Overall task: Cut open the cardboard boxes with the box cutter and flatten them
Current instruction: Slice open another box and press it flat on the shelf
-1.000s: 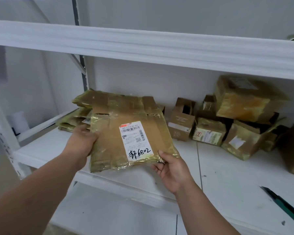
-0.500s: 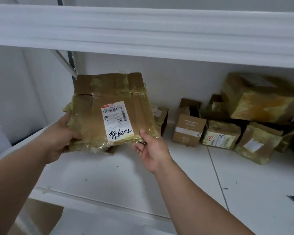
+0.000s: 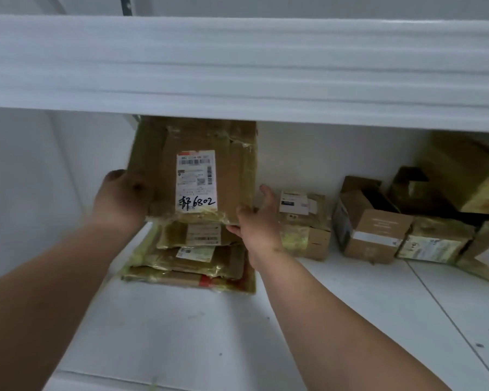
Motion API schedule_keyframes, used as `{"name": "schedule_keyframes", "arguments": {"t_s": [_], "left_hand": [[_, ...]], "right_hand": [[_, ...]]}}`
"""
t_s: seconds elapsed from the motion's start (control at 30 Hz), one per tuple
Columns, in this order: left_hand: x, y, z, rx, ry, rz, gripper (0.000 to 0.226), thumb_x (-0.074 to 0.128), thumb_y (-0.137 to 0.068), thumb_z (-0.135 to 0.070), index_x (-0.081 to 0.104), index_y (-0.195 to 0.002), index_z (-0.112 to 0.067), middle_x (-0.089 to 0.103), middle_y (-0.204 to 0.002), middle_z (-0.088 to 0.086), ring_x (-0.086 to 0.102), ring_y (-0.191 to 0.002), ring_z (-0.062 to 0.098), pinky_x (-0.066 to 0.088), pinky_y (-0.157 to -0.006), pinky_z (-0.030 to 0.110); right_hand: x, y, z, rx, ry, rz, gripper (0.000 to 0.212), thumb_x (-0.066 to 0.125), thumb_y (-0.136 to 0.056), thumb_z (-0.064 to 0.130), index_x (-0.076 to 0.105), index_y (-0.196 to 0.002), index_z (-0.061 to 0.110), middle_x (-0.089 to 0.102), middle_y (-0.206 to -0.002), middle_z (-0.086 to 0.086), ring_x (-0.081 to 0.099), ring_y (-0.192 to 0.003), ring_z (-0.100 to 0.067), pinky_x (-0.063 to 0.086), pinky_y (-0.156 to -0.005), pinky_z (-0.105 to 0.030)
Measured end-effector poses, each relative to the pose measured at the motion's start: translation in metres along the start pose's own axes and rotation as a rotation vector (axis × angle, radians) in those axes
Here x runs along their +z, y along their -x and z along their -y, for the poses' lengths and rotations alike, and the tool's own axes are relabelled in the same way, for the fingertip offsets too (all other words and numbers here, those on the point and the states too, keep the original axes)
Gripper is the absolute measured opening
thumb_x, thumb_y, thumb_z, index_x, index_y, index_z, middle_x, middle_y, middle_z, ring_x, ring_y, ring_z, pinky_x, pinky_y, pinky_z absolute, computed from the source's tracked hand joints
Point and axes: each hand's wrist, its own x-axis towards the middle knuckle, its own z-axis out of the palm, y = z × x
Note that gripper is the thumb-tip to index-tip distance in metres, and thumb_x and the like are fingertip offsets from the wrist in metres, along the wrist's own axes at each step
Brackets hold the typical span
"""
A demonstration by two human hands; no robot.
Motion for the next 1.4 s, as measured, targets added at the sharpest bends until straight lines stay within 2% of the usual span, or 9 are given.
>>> {"name": "schedule_keyframes", "arguments": {"t_s": [0.1,0.2,0.23,0.37,0.47,0.57,0.77,1.07,1.4], "left_hand": [[0.020,-0.004,0.021,0.011,-0.179,0.279,0.043,0.046,-0.089,-0.036,0.068,-0.120,-0.017,0.053,-0.134,0.014,0.041,-0.128,0.030,0.036,-0.103,0.036],[0.049,-0.007,0.058,-0.048,-0.450,0.601,0.097,0.037,-0.061,-0.074,0.018,-0.151,-0.044,0.010,-0.163,0.004,0.013,-0.147,0.030,0.031,-0.109,0.046],[0.057,-0.011,0.068,-0.059,-0.469,0.644,0.100,0.032,-0.056,-0.079,0.023,-0.149,-0.046,0.006,-0.163,0.002,0.013,-0.147,0.030,0.032,-0.108,0.045],[0.057,-0.018,0.063,0.139,-0.395,0.530,0.065,0.041,-0.073,-0.066,0.044,-0.133,-0.041,0.038,-0.126,-0.002,0.040,-0.118,0.024,0.034,-0.100,0.037],[0.054,-0.020,0.050,0.187,-0.399,0.487,0.058,0.040,-0.084,-0.049,0.033,-0.141,-0.042,0.038,-0.141,-0.005,0.037,-0.120,0.028,0.033,-0.102,0.042],[0.065,-0.012,0.048,0.090,-0.620,0.670,0.051,0.029,-0.093,-0.054,0.045,-0.138,-0.039,0.036,-0.151,-0.003,0.020,-0.142,0.027,0.008,-0.116,0.053],[0.089,-0.004,0.055,0.070,-0.359,0.788,0.077,0.040,-0.093,-0.064,0.019,-0.153,-0.021,0.030,-0.156,0.005,0.032,-0.142,0.025,0.032,-0.114,0.042],[0.104,0.001,0.056,0.060,-0.468,0.810,0.079,0.037,-0.088,-0.068,0.010,-0.155,-0.036,0.002,-0.165,-0.001,0.013,-0.150,0.026,0.026,-0.117,0.050],[0.089,0.007,0.029,0.160,-0.660,0.710,0.068,0.039,-0.089,-0.061,0.029,-0.149,-0.031,0.028,-0.149,0.008,0.030,-0.137,0.032,0.032,-0.110,0.046]], "right_hand": [[0.013,-0.007,-0.014,-0.004,0.405,0.033,0.055,0.042,-0.103,0.013,0.026,-0.151,0.034,0.056,-0.127,0.007,0.063,-0.081,-0.012,0.059,-0.075,-0.037],[0.017,-0.010,-0.028,0.037,0.816,0.108,0.043,0.035,-0.104,0.022,0.037,-0.147,0.023,0.061,-0.117,-0.002,0.061,-0.086,-0.020,0.050,-0.072,-0.032],[0.016,-0.010,-0.032,0.025,0.895,0.114,0.041,0.035,-0.103,0.024,0.040,-0.144,0.021,0.063,-0.112,-0.003,0.062,-0.089,-0.022,0.052,-0.076,-0.035],[0.015,-0.008,-0.041,-0.045,1.048,0.092,0.037,0.040,-0.099,0.037,0.046,-0.132,0.021,0.059,-0.096,0.004,0.062,-0.092,-0.024,0.051,-0.092,-0.042],[0.014,-0.012,-0.046,-0.085,1.207,0.054,0.042,0.037,-0.094,0.050,0.053,-0.122,0.024,0.062,-0.093,0.005,0.061,-0.091,-0.024,0.042,-0.097,-0.044],[0.010,-0.015,-0.053,-0.098,1.504,0.064,0.057,0.035,-0.088,0.066,0.057,-0.122,0.026,0.051,-0.124,-0.004,0.047,-0.118,-0.029,0.030,-0.103,-0.049],[0.019,-0.022,-0.075,-0.225,1.417,0.346,0.059,0.024,-0.100,0.047,0.016,-0.156,0.030,0.006,-0.166,0.001,0.000,-0.153,-0.018,-0.007,-0.122,-0.047],[0.017,-0.031,-0.090,-0.116,1.499,0.430,0.080,0.032,-0.088,0.075,0.012,-0.155,0.038,0.005,-0.166,0.002,0.003,-0.153,-0.019,-0.005,-0.121,-0.050],[0.011,-0.012,-0.078,-0.389,1.498,0.326,0.057,0.042,-0.095,0.056,0.044,-0.143,0.025,0.043,-0.141,-0.002,0.037,-0.135,-0.027,0.005,-0.120,-0.051]]}}
